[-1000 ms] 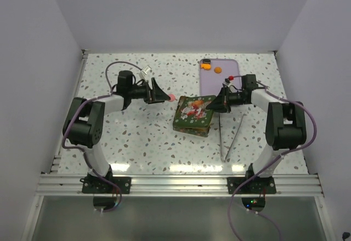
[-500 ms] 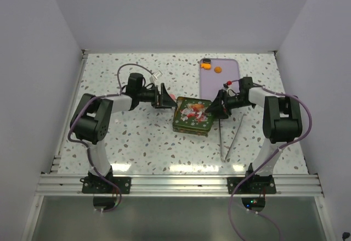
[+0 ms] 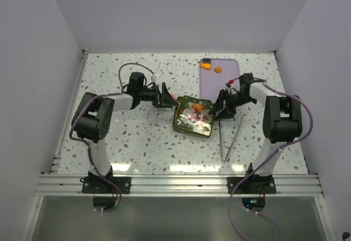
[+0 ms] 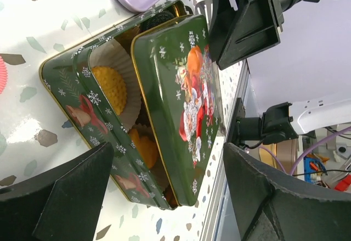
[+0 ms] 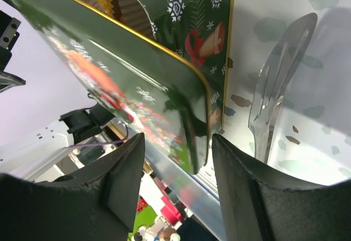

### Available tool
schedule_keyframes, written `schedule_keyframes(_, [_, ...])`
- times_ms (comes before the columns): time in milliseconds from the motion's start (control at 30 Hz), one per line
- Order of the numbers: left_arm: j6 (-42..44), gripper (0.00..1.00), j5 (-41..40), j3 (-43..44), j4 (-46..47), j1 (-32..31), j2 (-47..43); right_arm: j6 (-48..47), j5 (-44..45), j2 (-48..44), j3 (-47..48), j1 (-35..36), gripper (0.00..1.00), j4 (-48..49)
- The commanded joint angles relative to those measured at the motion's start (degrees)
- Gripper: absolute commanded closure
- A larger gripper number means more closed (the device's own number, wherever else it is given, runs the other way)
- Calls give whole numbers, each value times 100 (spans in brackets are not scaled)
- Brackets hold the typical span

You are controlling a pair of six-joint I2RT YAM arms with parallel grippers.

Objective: Pack the cookies

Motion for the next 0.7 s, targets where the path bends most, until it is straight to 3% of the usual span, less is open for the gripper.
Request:
schedule_keyframes(0, [72, 14, -1, 197, 45, -54, 53, -183, 302, -232, 231, -3, 43, -422])
schedule_keyframes(300, [115, 15, 25, 110, -7, -98, -17, 229, -32, -356, 73, 32, 45, -10])
schedule_keyframes(533, [598, 18, -18, -49, -646, -264, -289, 906, 64, -180, 11, 585, 69, 667])
schedule_keyframes(667, [1126, 22, -334, -40, -1316, -476, -386, 1161, 214, 40, 20, 1051, 71, 879])
